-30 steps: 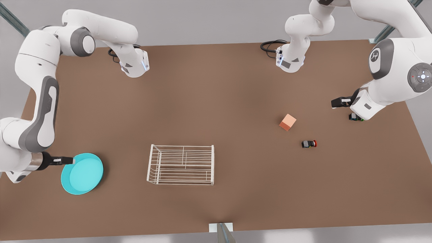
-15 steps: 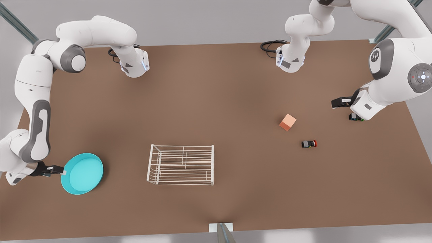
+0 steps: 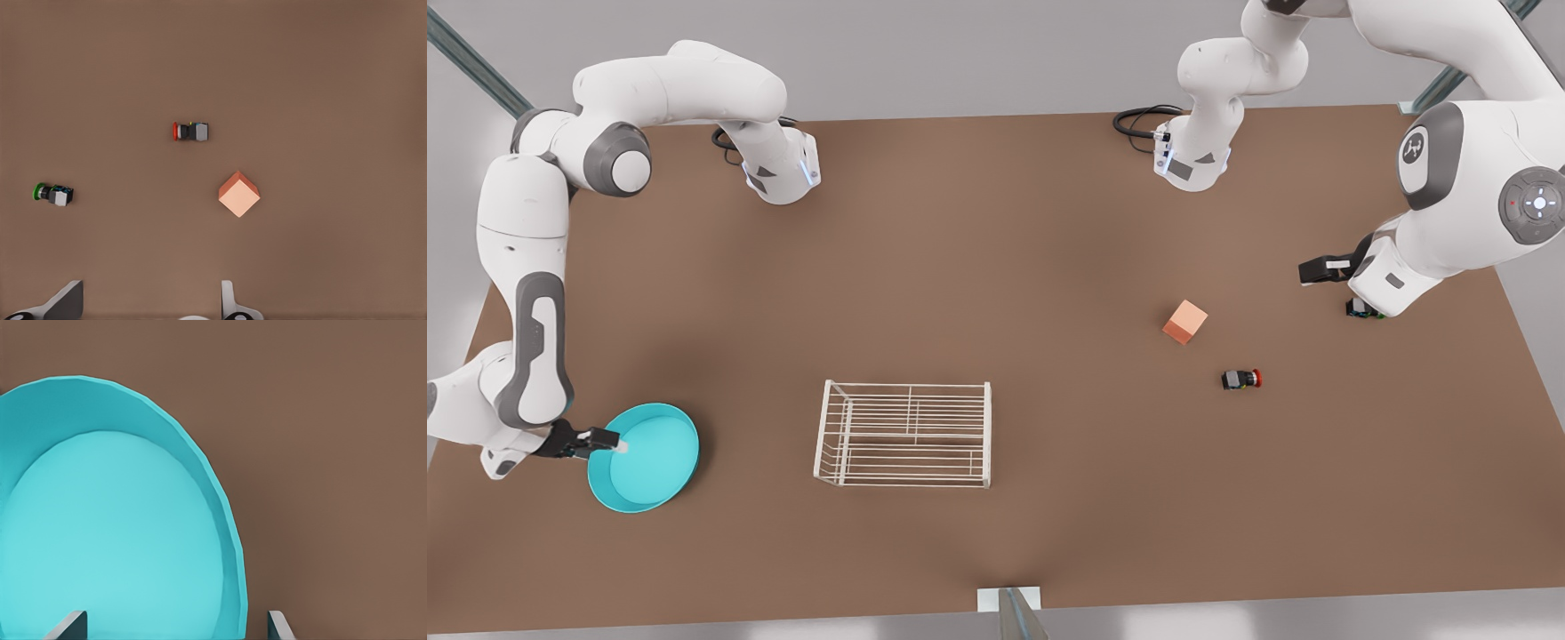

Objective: Place the plate on the shelf with right arm and place the red button switch in the plate with left arm

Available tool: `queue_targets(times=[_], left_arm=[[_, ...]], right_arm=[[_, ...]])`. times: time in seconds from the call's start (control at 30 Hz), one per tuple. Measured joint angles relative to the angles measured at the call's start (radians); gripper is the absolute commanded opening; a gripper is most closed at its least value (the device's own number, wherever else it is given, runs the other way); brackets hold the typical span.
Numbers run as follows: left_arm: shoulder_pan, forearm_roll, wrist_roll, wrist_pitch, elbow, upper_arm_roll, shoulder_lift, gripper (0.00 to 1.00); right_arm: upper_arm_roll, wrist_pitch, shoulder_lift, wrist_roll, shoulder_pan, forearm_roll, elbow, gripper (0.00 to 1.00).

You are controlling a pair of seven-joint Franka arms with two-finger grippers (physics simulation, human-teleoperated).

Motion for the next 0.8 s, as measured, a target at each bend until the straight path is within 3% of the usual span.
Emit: queue_targets(times=[0.1, 0.27, 0.47, 0.8], left_arm=[[0.000, 0.001, 0.000, 0.000, 0.000, 0.000, 0.000, 1.00], [-0.001, 0.001, -0.001, -0.001, 0.000, 0.000, 0.000, 1.00], [-0.001, 0.001, -0.002, -0.001, 0.001, 0.000, -0.001, 1.00], [0.000, 0.001, -0.002, -0.002, 0.001, 0.000, -0.001, 1.00]], right_arm=[[0.002, -0.004, 0.001, -0.017, 0.003, 0.001, -0.001, 0.71], [0.002, -0.007, 0.007, -0.039, 0.004, 0.002, -0.001, 0.69], [0.001, -0.010, 0.004, -0.062, 0.005, -0.006, -0.001, 0.23], [0.003, -0.123, -0.085, -0.103, 0.040, -0.014, 0.017, 0.21]])
